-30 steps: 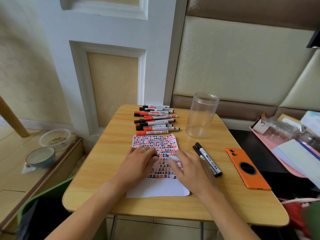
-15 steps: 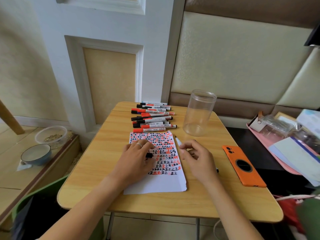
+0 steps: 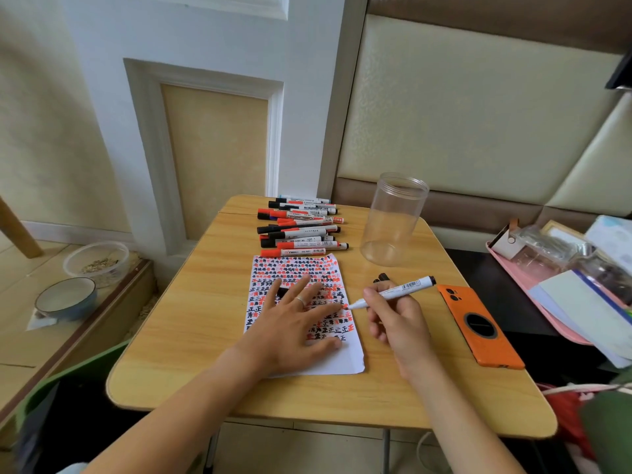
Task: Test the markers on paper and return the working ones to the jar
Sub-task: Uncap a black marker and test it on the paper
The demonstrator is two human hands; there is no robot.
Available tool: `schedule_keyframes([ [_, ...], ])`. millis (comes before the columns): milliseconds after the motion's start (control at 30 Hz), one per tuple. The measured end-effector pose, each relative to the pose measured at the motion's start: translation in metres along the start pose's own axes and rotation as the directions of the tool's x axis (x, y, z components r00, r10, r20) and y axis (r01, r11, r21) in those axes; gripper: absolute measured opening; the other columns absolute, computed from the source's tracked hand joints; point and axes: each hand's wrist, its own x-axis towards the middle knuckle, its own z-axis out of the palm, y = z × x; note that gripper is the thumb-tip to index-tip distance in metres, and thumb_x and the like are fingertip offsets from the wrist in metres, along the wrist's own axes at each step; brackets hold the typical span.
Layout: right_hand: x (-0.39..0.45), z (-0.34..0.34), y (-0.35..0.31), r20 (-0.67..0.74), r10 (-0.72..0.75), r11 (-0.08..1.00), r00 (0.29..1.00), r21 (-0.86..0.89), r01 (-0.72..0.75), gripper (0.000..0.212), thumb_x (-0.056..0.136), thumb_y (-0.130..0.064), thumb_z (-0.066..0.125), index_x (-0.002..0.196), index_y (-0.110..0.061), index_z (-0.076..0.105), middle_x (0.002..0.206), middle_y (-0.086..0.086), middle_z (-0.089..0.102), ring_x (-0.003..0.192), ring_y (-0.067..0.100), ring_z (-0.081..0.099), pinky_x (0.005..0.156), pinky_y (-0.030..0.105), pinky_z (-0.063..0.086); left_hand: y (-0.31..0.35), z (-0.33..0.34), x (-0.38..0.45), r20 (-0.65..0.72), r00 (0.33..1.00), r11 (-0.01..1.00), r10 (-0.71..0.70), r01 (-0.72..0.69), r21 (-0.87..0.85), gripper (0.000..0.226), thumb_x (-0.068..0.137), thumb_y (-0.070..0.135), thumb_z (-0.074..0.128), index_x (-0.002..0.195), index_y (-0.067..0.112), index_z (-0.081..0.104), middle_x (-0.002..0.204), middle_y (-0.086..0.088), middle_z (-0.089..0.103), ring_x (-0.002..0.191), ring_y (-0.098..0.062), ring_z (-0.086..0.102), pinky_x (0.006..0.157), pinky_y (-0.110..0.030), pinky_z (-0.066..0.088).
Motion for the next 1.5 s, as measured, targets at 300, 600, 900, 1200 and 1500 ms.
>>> schedule_keyframes([
  [300,-0.002,0.002,0.006,-0.019,-0.032,0.996,0.999,-0.088,0.031,0.011,0.100,-0.018,0.063,0.094,-0.008,0.064,0.067,0.003,0.057,0.052,0.017,0.053,0.043,0.025,0.037,0.003,-0.006,-0.003,-0.111,0.993,0.998,0.039,-0.033,0.056,0.059,0.093,0.075,0.034,0.131,0.032,0.050,0.125,0.004,0.041,0.113,-0.017,0.035,0.098,-0.042,0.038],
  [600,-0.004,0.002,0.008,0.023,-0.072,0.992,0.997,-0.104,0.074,0.007,0.098,-0.018,0.067,0.092,-0.017,0.064,0.074,0.007,0.067,0.054,0.025,0.060,0.041,0.027,0.042,0.003,-0.005,-0.007,-0.031,1.000,0.998,0.002,-0.004,-0.058,0.067,0.096,0.073,0.032,0.153,0.037,0.034,0.154,0.010,0.031,0.144,-0.014,0.023,0.118,-0.033,0.015],
  [900,-0.008,-0.001,0.012,0.064,-0.027,0.967,0.998,-0.251,0.043,0.018,0.093,-0.022,0.074,0.085,-0.017,0.058,0.060,0.024,0.062,0.045,0.034,0.054,0.041,0.029,0.042,0.005,-0.005,-0.005,0.102,0.995,0.997,-0.001,0.009,-0.075,0.069,0.092,0.079,0.033,0.155,0.057,0.015,0.170,0.010,0.003,0.155,-0.009,-0.011,0.122,-0.033,-0.014],
  [1200,-0.012,0.001,0.010,0.074,-0.018,0.949,0.997,-0.312,0.041,0.021,0.095,-0.018,0.071,0.087,-0.006,0.056,0.052,0.019,0.061,0.037,0.026,0.050,0.041,0.028,0.041,0.016,0.006,0.000,0.061,0.995,0.996,-0.074,0.078,-0.053,0.080,0.080,0.091,0.026,0.148,0.050,0.029,0.169,0.005,0.014,0.157,-0.016,-0.004,0.125,-0.052,-0.003],
  [1500,-0.013,0.003,0.010,0.098,-0.038,0.941,0.994,-0.333,0.068,0.021,0.094,-0.016,0.073,0.085,-0.006,0.057,0.052,0.020,0.061,0.036,0.024,0.050,0.040,0.026,0.041,0.017,0.006,0.000,0.085,0.992,0.995,-0.094,0.095,-0.015,0.085,0.082,0.091,0.031,0.156,0.054,0.013,0.171,0.006,0.005,0.156,-0.015,-0.011,0.125,-0.050,-0.008],
])
